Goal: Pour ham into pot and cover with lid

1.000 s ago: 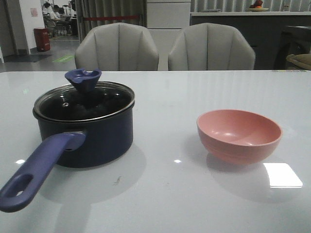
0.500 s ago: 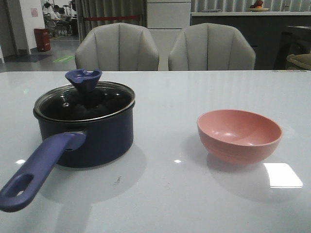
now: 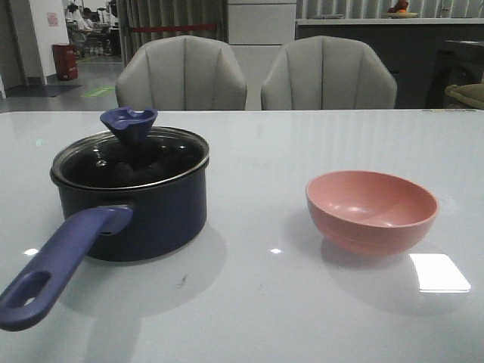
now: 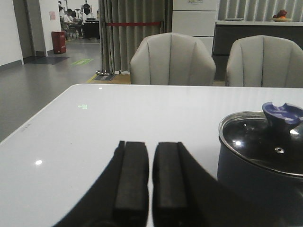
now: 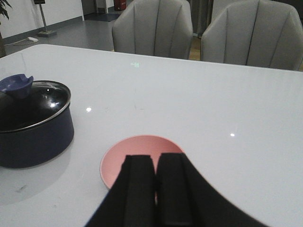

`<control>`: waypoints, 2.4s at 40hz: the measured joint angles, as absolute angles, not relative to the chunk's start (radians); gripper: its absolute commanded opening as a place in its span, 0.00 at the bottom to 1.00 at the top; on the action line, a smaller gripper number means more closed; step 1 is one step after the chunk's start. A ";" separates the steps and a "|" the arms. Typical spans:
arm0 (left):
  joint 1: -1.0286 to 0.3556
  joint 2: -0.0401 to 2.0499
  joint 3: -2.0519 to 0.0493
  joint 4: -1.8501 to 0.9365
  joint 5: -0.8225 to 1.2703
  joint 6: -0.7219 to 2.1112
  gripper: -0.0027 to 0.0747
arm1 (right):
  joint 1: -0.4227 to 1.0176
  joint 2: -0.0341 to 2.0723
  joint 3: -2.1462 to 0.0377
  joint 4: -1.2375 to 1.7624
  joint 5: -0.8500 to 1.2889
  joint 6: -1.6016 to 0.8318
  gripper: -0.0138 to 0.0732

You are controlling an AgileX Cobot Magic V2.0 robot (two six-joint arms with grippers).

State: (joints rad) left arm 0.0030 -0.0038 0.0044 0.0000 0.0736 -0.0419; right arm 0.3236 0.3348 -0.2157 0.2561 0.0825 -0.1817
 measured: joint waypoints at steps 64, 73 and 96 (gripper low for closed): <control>0.003 -0.004 0.004 0.000 0.070 -0.042 0.20 | 0.125 -0.006 0.019 0.098 0.079 -0.111 0.34; 0.003 -0.004 0.004 0.000 0.070 -0.042 0.20 | 0.100 -0.009 0.027 0.079 0.066 -0.077 0.34; 0.003 -0.004 0.004 0.000 0.070 -0.042 0.20 | 0.100 -0.011 0.027 0.065 0.059 -0.075 0.34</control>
State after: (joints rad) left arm 0.0030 -0.0038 0.0044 0.0000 0.0701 -0.0419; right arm 0.1000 -0.0110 0.0268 0.0646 0.0586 -0.0751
